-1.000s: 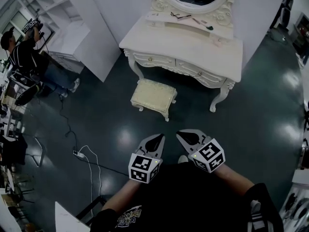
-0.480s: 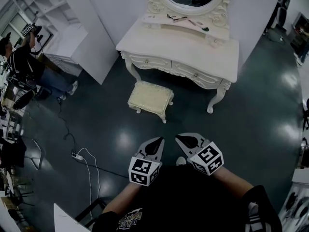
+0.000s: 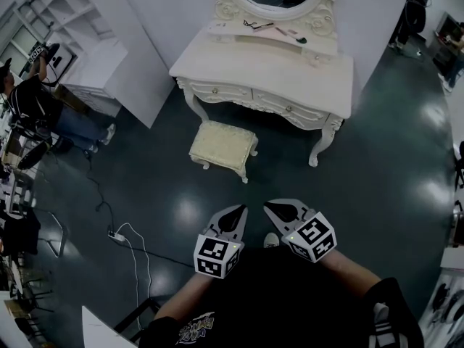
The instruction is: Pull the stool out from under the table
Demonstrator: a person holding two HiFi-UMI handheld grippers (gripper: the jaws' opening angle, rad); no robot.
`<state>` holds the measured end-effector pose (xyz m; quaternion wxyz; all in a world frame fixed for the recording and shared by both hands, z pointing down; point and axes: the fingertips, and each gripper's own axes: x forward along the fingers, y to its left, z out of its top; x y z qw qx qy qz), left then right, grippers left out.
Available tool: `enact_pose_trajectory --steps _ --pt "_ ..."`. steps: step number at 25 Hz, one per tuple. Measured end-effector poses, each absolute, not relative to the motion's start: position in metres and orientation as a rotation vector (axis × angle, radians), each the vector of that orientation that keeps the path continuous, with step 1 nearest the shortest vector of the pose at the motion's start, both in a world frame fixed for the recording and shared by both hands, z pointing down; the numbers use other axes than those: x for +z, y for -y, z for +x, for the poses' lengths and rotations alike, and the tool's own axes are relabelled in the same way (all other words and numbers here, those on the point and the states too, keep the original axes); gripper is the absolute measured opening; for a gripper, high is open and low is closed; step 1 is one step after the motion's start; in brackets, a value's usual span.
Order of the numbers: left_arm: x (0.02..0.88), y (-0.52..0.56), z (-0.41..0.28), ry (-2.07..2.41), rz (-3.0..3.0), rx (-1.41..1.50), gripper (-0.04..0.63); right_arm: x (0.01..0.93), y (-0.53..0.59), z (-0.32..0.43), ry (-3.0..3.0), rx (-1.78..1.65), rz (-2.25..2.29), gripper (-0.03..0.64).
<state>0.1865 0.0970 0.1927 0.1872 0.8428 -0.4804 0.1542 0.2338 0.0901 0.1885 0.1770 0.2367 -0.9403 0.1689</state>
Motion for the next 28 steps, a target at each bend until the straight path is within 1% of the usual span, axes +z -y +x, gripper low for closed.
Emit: enact_pose_trajectory --steps 28 --pt "0.194 -0.120 0.181 1.395 2.356 0.450 0.008 0.190 -0.111 0.229 2.687 0.494 0.599 0.028"
